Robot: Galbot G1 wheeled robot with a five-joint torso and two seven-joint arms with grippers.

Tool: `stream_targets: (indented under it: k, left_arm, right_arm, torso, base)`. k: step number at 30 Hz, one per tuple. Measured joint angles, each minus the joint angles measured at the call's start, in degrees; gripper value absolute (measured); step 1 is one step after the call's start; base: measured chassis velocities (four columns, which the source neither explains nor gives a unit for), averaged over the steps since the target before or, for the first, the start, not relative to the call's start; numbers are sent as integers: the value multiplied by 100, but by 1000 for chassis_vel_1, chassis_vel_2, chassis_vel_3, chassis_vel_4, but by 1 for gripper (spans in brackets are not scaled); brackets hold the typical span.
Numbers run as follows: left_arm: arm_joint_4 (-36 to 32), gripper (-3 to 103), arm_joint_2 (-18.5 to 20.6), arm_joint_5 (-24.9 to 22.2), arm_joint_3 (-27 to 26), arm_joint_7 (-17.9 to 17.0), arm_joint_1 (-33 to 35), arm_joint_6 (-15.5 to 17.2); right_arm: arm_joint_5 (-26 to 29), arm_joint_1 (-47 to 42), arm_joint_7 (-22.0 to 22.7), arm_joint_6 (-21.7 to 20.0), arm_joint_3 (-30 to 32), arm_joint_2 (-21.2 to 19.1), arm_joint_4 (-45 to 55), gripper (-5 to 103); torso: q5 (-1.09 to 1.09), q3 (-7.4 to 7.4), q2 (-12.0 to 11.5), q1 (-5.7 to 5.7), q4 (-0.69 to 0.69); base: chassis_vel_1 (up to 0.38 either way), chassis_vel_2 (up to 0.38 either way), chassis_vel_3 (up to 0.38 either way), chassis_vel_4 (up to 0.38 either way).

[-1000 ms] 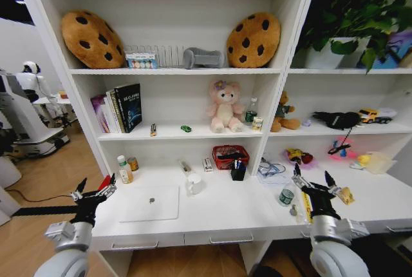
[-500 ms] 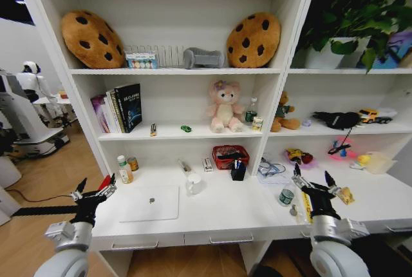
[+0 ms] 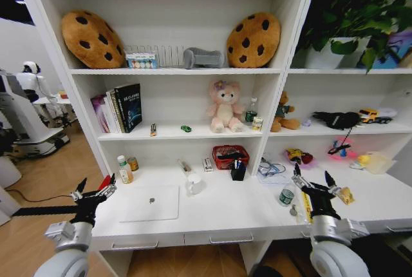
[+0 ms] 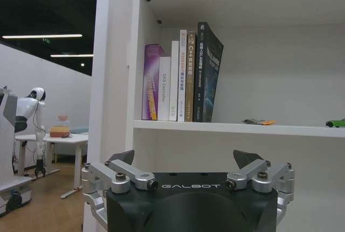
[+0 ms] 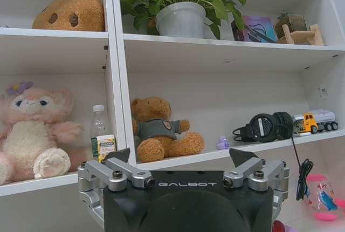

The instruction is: Organize the objects on the table.

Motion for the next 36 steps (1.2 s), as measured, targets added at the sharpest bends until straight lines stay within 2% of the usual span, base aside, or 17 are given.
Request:
stream_targets:
  k: [36]
  left_arm:
    - [0,100,0,0,0,0,0,0]
  right_arm:
    - [0,0,0,0,0,0,0,100]
  torso:
    - [0,0,0,0,0]
  base:
    - [0,0,0,0]
